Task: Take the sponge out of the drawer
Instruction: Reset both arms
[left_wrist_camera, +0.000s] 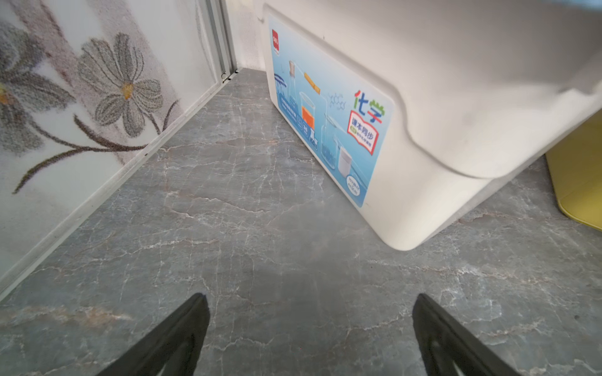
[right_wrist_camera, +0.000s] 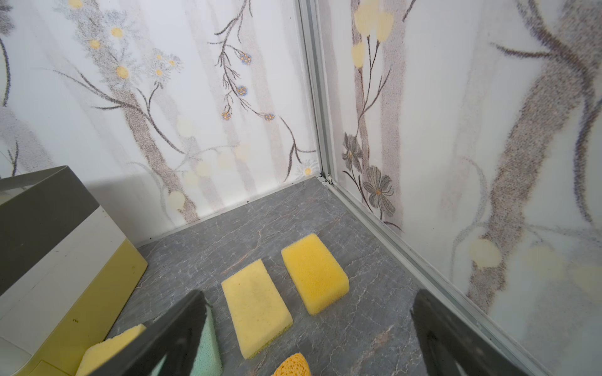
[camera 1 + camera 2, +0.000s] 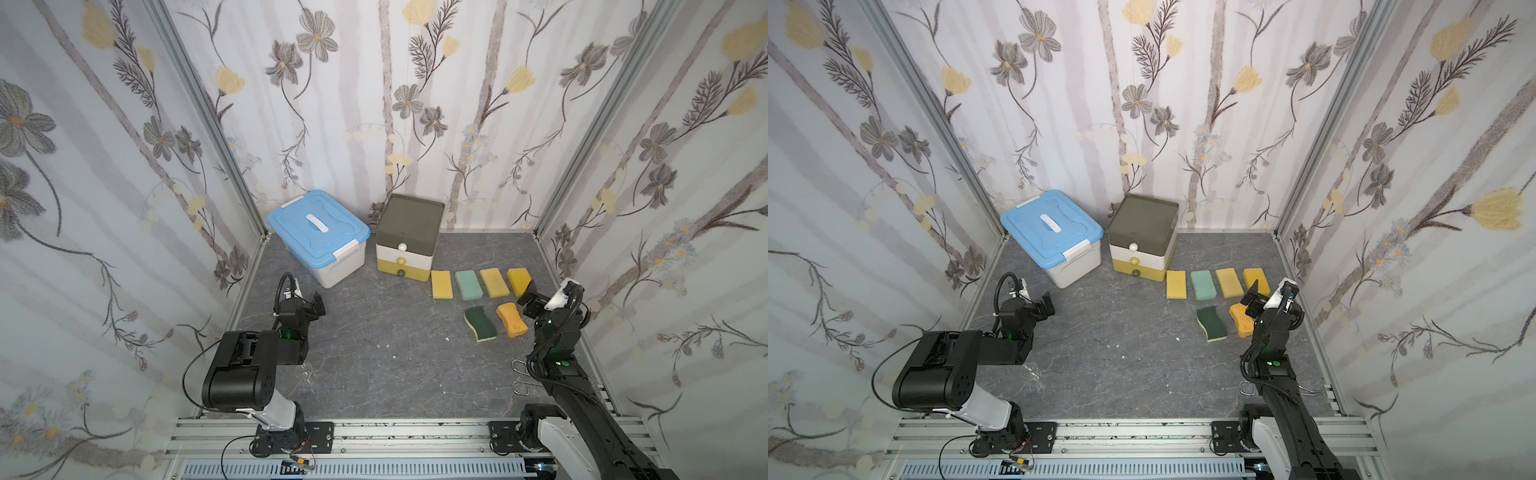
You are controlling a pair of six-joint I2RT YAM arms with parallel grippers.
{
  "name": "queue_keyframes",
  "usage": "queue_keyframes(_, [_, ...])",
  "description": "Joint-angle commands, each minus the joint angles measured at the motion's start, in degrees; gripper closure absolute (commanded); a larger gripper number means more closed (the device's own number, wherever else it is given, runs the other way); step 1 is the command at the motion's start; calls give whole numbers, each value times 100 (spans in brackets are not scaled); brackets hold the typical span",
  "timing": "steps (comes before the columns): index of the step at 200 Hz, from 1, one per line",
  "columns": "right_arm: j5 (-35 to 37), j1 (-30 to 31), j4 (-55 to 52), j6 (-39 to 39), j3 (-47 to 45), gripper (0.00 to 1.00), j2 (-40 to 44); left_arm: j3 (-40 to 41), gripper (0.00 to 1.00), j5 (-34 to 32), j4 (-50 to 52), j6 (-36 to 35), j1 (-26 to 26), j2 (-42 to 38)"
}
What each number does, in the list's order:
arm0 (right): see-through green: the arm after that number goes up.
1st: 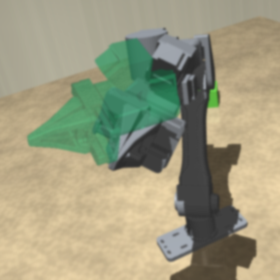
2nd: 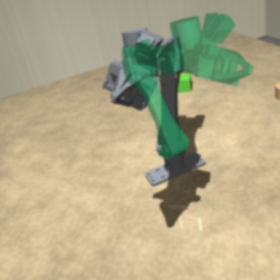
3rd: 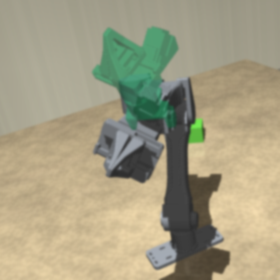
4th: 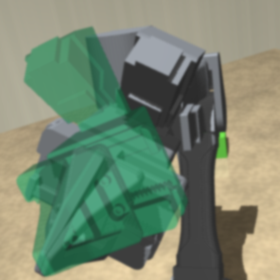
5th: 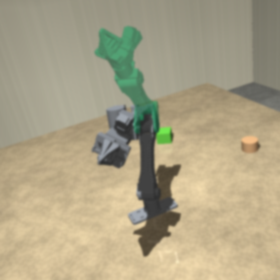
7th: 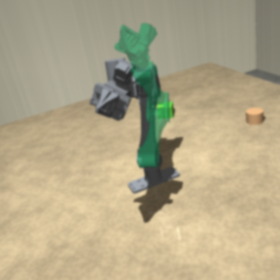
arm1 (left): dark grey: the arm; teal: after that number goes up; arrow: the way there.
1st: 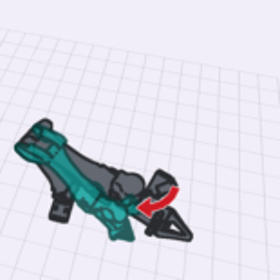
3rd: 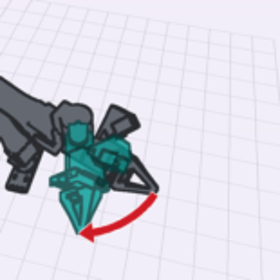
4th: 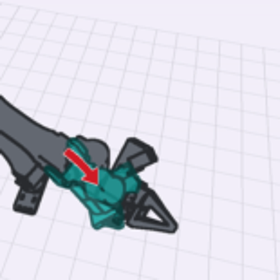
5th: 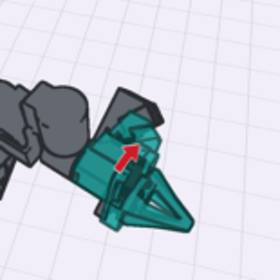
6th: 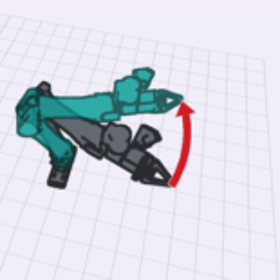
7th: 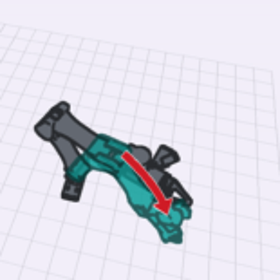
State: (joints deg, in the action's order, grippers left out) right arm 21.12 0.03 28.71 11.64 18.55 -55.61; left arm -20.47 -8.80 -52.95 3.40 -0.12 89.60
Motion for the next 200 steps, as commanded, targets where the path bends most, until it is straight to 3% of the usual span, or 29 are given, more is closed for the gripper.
queue_keyframes(1, [-136, -3, 677, -114, -143, 0, -101, -62, 0, 137, -188, -68, 3, 17])
queue_keyframes(84, [-70, -91, 2103, -583, -247, 0, -1809, -98, 0, 36, -136, -96, -41, 31])
queue_keyframes(133, [-1232, -91, 2005, -864, 191, 0, -2445, -98, 0, 27, -136, -97, -52, 31])
queue_keyframes(153, [-1490, -93, 3190, -747, -298, 0, -2491, -93, 0, 26, -134, -99, -51, 31])
queue_keyframes(200, [-1670, -98, 3827, -807, -516, 0, -2899, -98, 0, 23, -132, -95, -50, 33])
